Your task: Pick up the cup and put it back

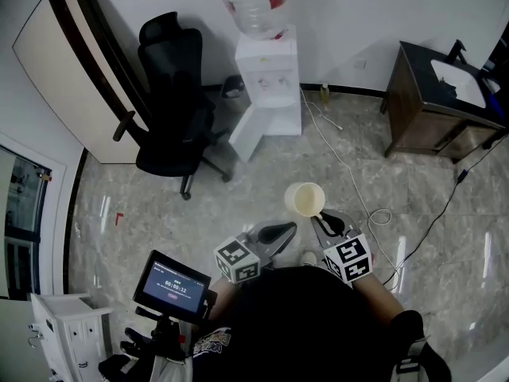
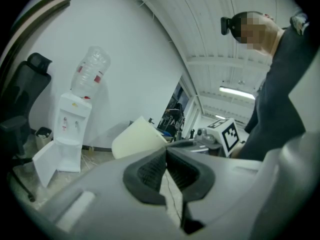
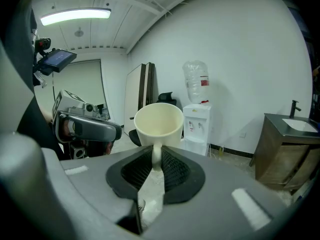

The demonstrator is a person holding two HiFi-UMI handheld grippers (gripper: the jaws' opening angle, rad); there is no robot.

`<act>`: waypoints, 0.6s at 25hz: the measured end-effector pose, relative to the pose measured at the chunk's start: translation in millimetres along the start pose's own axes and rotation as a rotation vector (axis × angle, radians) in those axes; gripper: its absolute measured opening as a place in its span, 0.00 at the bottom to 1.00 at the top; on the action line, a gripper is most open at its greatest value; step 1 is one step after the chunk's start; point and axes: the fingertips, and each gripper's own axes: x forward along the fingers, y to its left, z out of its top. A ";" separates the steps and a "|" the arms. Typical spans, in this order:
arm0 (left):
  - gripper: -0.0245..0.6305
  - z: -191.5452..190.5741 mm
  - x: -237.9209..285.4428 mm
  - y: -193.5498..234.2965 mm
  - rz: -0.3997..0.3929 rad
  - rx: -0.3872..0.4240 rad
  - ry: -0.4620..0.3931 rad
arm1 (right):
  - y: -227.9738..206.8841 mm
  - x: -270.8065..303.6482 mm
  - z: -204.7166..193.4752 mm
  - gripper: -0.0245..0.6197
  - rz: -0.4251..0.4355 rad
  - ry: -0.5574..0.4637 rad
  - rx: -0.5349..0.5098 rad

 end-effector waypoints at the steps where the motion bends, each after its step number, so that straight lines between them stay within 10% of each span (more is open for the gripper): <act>1: 0.04 -0.3 1.2 -1.0 -0.002 0.000 0.002 | -1.4 -1.7 0.2 0.12 -0.004 0.000 0.000; 15: 0.04 -10.9 48.7 -31.9 -0.042 0.018 0.035 | -43.6 -42.3 -17.1 0.12 -0.058 -0.017 0.048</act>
